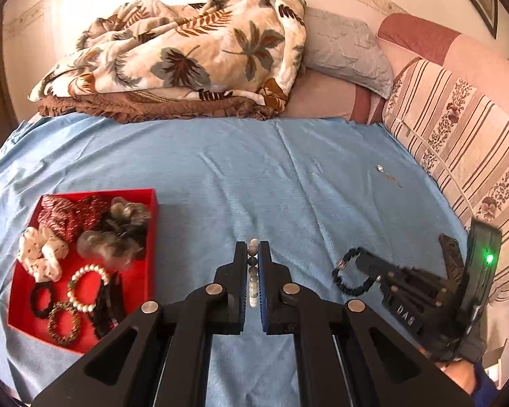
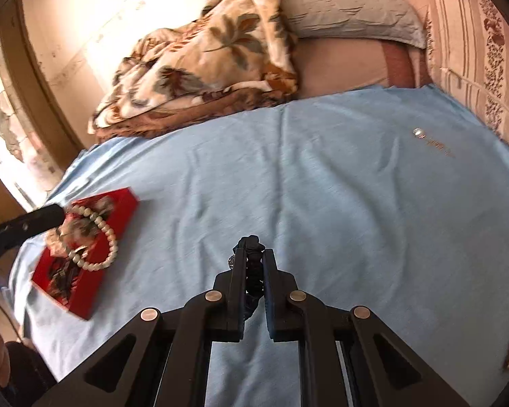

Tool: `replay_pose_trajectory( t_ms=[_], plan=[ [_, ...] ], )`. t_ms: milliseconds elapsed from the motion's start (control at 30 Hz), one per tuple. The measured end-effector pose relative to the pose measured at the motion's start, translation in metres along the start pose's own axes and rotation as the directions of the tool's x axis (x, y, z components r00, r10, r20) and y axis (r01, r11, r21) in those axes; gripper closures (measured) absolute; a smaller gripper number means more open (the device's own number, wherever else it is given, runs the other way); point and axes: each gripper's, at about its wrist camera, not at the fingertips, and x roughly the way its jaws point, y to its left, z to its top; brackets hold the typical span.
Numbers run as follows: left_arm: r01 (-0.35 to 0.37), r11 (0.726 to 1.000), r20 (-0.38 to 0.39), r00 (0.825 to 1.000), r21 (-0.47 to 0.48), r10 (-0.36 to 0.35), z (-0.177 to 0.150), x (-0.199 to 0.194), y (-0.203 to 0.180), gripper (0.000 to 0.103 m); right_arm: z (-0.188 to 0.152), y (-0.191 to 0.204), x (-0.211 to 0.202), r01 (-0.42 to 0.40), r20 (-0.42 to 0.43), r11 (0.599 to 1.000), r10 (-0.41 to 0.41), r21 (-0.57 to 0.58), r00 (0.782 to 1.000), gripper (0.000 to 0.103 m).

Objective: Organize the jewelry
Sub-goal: 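Carry both bracelets over the red tray and open both tools to release them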

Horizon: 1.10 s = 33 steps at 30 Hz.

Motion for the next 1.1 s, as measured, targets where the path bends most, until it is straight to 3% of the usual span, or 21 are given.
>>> replay_pose_trajectory(
  t_ms=[333,600,767,1100],
  plan=[
    [-0.057,0.998,0.060,0.996,-0.024,0.058,-0.021,-0.048,0.045,0.097,-0.045,0.036,0.003,-0.027,-0.065,0.999,0.024,-0.040,0.998,0.093],
    [-0.083,0.992,0.057,0.994,-0.099,0.089,-0.036,-0.064,0.103,0.097,-0.066,0.060,-0.003,-0.034,-0.083,0.996,0.027,-0.084,0.996,0.093],
    [-0.090,0.985,0.060,0.993,-0.149,0.100,-0.038,-0.066,0.136,0.097,-0.068,0.079,-0.011,-0.036,-0.085,0.991,0.025,-0.128,0.996,0.093],
    [-0.042,0.973,0.059,0.997,-0.226,0.057,-0.031,-0.054,0.186,0.097,-0.046,0.117,-0.011,-0.109,-0.116,0.986,0.095,-0.129,0.989,0.093]
  ],
)
